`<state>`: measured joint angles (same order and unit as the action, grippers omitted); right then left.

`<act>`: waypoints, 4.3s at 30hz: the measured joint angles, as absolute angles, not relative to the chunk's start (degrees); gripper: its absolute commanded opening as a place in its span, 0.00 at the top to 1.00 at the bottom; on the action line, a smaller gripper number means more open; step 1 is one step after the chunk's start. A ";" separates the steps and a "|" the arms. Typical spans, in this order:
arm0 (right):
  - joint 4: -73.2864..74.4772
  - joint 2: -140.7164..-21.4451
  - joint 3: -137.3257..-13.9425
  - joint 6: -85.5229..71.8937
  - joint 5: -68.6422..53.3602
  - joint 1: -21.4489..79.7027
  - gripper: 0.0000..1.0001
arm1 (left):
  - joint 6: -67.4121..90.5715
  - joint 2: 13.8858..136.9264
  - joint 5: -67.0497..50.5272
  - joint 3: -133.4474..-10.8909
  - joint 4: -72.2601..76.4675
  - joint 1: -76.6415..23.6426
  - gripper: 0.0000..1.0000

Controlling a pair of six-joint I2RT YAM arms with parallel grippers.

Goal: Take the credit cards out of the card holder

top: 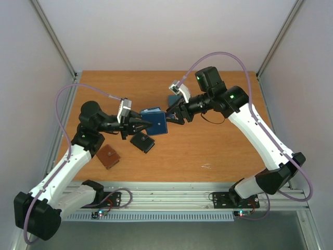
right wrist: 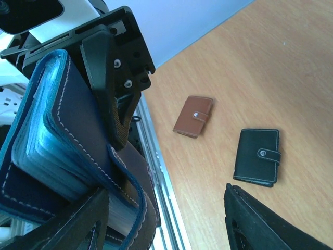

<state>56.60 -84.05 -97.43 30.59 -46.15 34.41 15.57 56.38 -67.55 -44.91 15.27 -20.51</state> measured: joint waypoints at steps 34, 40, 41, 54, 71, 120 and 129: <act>57.71 -87.55 -101.91 9.30 -2.98 39.77 0.99 | 16.03 56.71 -31.55 -42.57 4.91 -20.71 0.02; 60.12 -91.74 -106.89 6.81 4.54 44.42 0.99 | 17.12 57.91 -33.91 -41.80 5.21 -22.06 0.01; 60.07 -92.16 -107.31 6.66 4.67 44.73 0.99 | 17.37 58.13 -34.09 -41.80 5.52 -22.50 0.01; 58.96 -92.68 -107.55 8.05 -0.16 45.39 0.99 | 20.10 59.24 -29.32 -41.80 7.18 -23.22 0.22; 51.57 -83.55 -95.70 13.13 -19.09 39.33 0.97 | 22.37 59.05 -34.63 -41.06 10.59 -23.22 1.00; 46.35 -92.33 -92.49 16.93 8.14 50.85 0.99 | 19.29 58.48 -31.99 -41.25 3.60 -23.33 0.80; 40.51 -81.30 -81.34 16.43 -22.26 33.01 0.99 | 22.22 54.54 -39.40 -41.23 7.73 -21.69 0.67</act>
